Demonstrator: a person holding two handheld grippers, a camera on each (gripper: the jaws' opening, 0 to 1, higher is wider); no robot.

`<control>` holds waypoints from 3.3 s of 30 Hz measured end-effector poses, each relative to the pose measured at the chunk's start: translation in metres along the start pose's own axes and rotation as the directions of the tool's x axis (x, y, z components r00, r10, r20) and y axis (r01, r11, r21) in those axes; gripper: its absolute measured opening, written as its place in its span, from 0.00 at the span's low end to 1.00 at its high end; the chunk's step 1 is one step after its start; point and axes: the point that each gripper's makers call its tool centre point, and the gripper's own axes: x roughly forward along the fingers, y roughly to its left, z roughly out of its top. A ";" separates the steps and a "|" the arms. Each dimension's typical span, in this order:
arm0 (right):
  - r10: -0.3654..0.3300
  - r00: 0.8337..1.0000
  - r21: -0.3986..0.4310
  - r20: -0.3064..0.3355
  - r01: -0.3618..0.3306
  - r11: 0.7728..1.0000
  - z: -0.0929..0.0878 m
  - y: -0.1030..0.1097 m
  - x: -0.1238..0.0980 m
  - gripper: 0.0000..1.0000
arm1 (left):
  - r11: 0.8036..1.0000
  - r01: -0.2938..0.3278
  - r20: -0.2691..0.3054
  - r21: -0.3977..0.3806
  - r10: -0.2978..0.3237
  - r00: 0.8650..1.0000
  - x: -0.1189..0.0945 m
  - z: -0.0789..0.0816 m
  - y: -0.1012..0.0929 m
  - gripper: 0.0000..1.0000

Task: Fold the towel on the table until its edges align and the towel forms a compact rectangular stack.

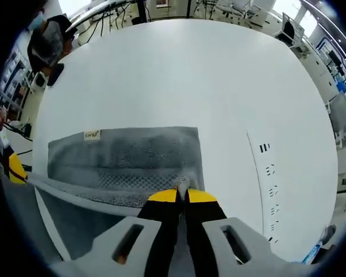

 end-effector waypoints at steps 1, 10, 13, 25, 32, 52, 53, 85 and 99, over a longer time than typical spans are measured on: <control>0.001 1.000 -0.002 -0.002 -0.001 1.000 0.000 0.001 0.004 0.01 | 1.000 -0.001 -0.002 -0.004 0.001 1.000 0.001 -0.002 0.000 0.03; 0.015 1.000 0.001 -0.012 -0.015 1.000 0.004 0.006 0.019 0.04 | 0.999 0.001 -0.040 -0.036 -0.003 0.999 0.011 -0.023 0.000 0.04; 0.012 1.000 -0.001 -0.009 -0.012 1.000 0.004 0.006 0.019 0.06 | 0.999 0.000 -0.053 -0.039 -0.002 0.999 0.015 -0.028 -0.001 0.04; 0.000 1.000 0.014 0.031 -0.001 1.000 0.015 0.001 0.019 0.13 | 0.996 -0.002 -0.112 -0.089 -0.008 0.994 0.026 -0.050 0.003 0.04; -0.012 0.998 0.002 0.055 0.012 1.000 0.023 -0.003 0.020 0.13 | 0.993 -0.008 -0.123 -0.116 -0.007 0.992 0.027 -0.054 0.003 0.05; -0.060 0.990 -0.010 0.127 0.062 0.998 0.042 -0.020 0.013 0.11 | 0.990 -0.002 -0.146 -0.140 -0.018 0.989 0.027 -0.060 0.004 0.05; -0.060 0.990 -0.009 0.126 0.061 0.998 0.041 -0.020 0.013 0.11 | 0.990 -0.002 -0.147 -0.139 -0.019 0.989 0.027 -0.060 0.004 0.05; -0.031 0.995 0.003 0.098 0.031 1.000 0.023 -0.017 0.032 0.11 | 0.964 -0.066 -0.190 -0.257 0.016 0.982 0.007 -0.086 0.019 0.13; -0.038 0.992 0.003 0.116 0.038 0.999 0.022 -0.010 0.018 0.11 | 0.966 -0.095 -0.169 -0.241 0.054 0.984 -0.004 -0.076 0.028 0.14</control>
